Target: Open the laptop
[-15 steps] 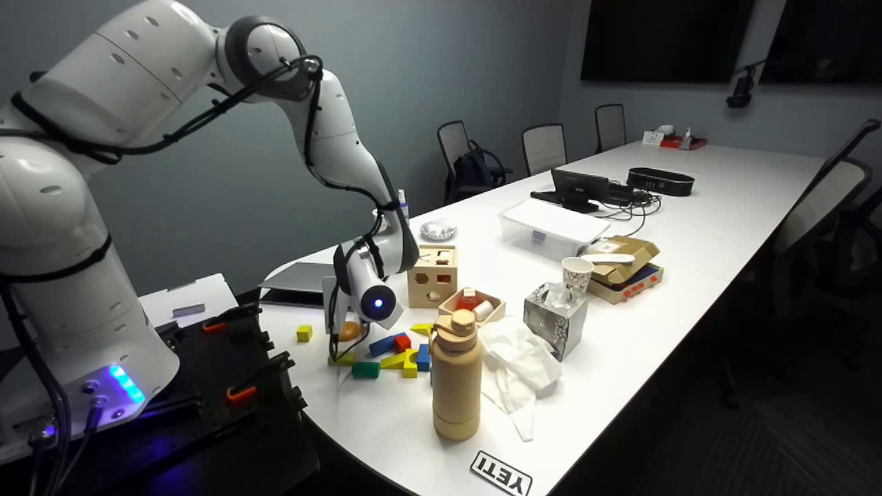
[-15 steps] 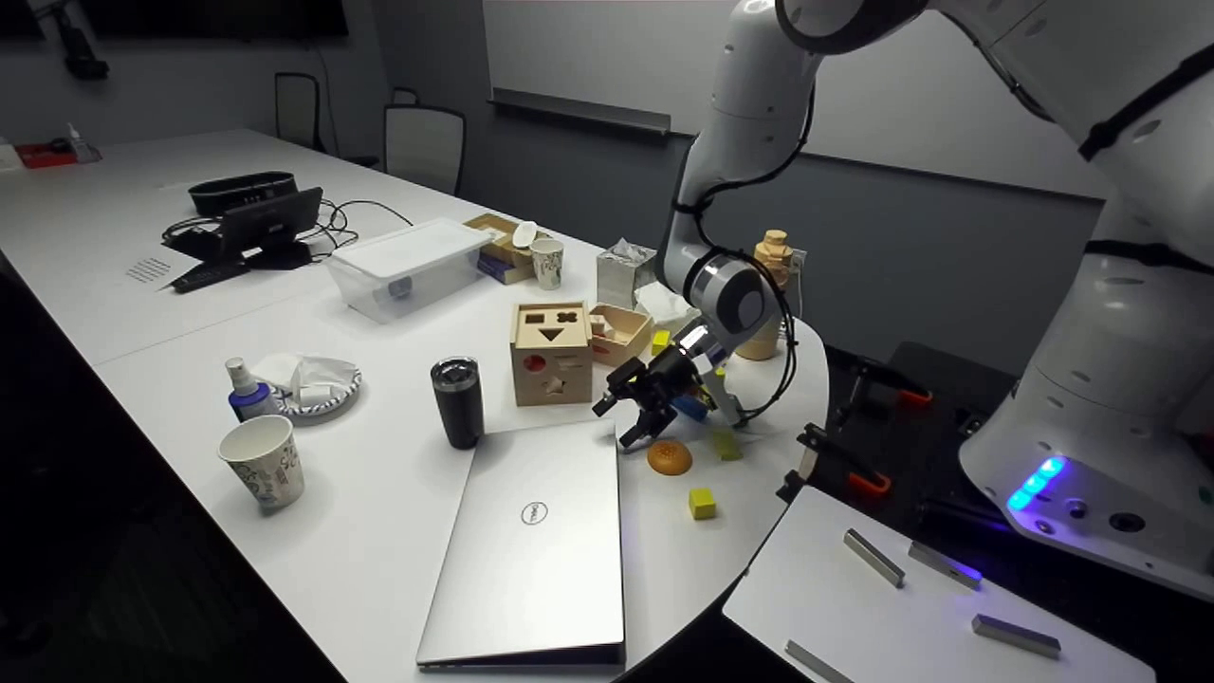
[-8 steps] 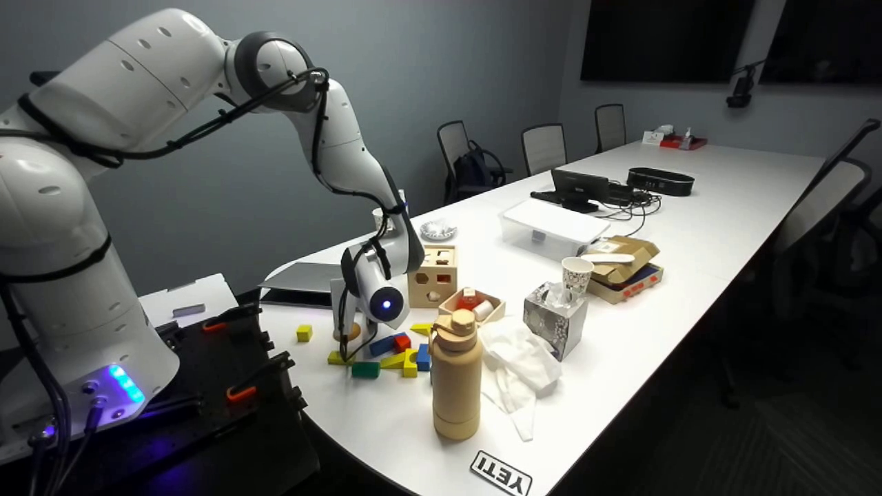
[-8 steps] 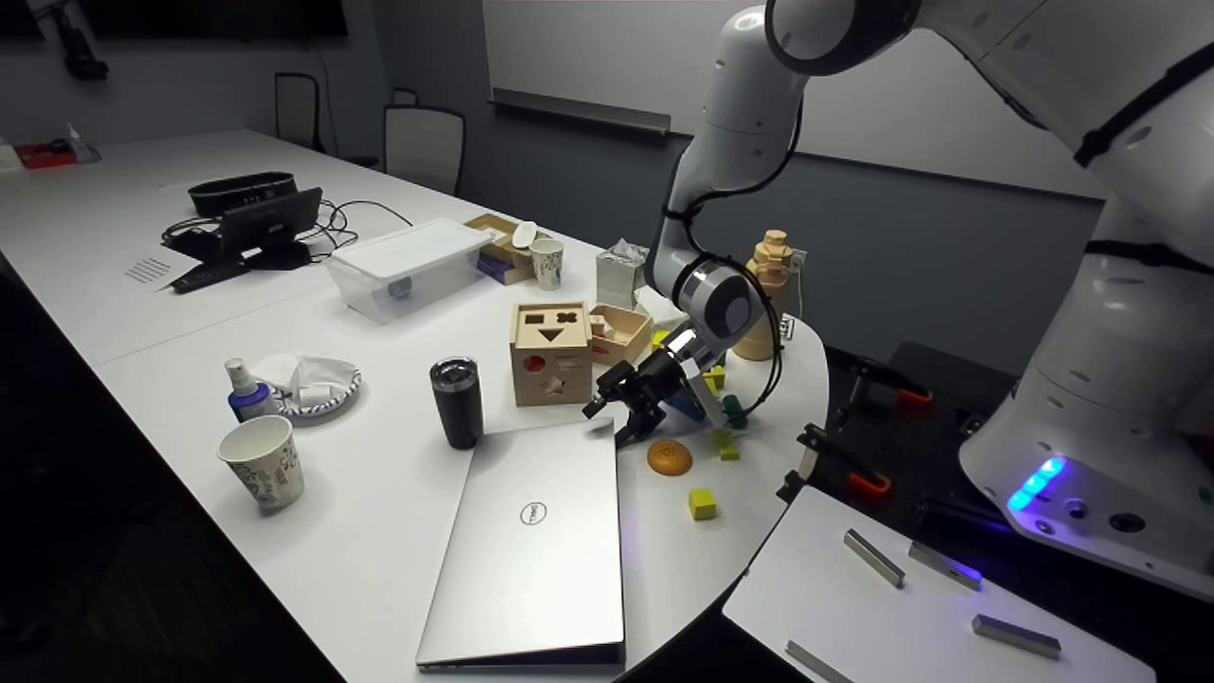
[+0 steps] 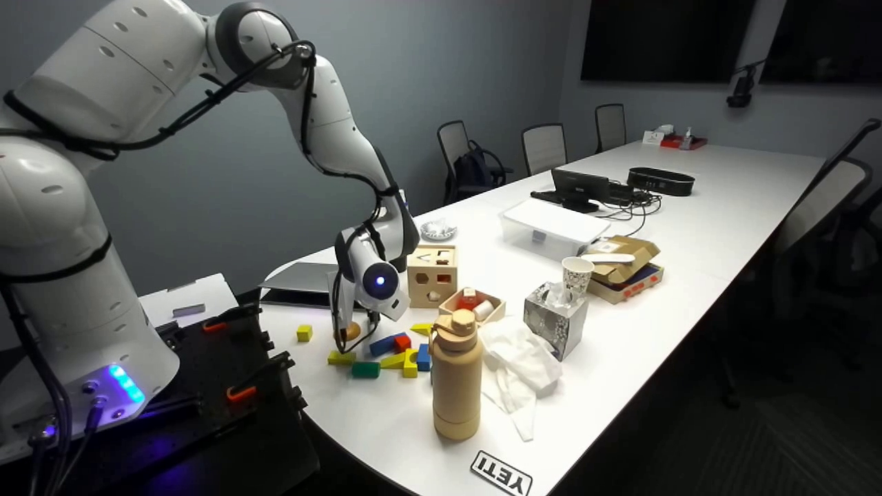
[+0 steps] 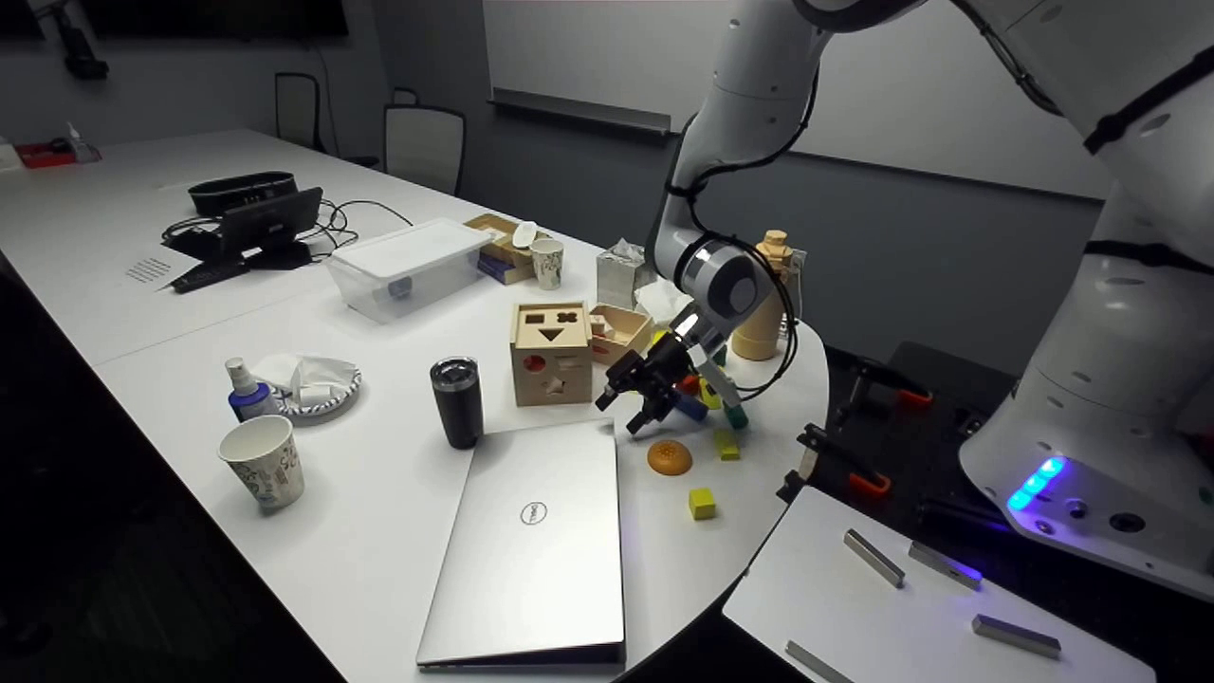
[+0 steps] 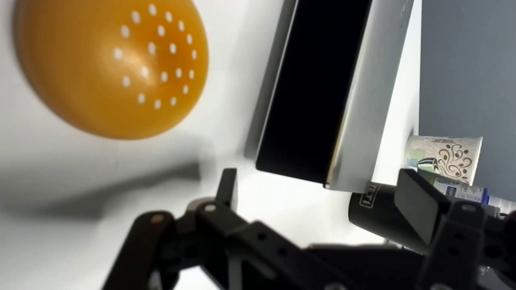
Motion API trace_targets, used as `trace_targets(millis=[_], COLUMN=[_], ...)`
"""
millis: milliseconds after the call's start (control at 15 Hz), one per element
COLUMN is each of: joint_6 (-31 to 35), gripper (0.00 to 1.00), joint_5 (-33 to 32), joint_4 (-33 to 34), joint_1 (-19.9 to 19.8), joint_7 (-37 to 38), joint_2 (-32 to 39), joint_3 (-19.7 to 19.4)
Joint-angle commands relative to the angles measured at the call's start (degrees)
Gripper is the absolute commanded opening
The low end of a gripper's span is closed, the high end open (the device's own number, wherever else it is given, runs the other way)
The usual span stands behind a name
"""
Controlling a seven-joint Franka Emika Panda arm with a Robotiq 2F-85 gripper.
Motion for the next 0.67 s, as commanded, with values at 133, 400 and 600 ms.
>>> trace_targets(millis=[133,400,600], joint_6=[2.9,2.6,3.0], gripper=[1.00,1.00,1.00], joint_5=[-3.1,-4.7,-5.4], joint_4=[-6.2,-5.4,-5.1], joint_1=[0.3,0.2,0.2], joint_7=[1.8,2.8,4.0], joint_2=[-8.9,-8.7,-8.2], joint_3=[1.8,3.5,4.1])
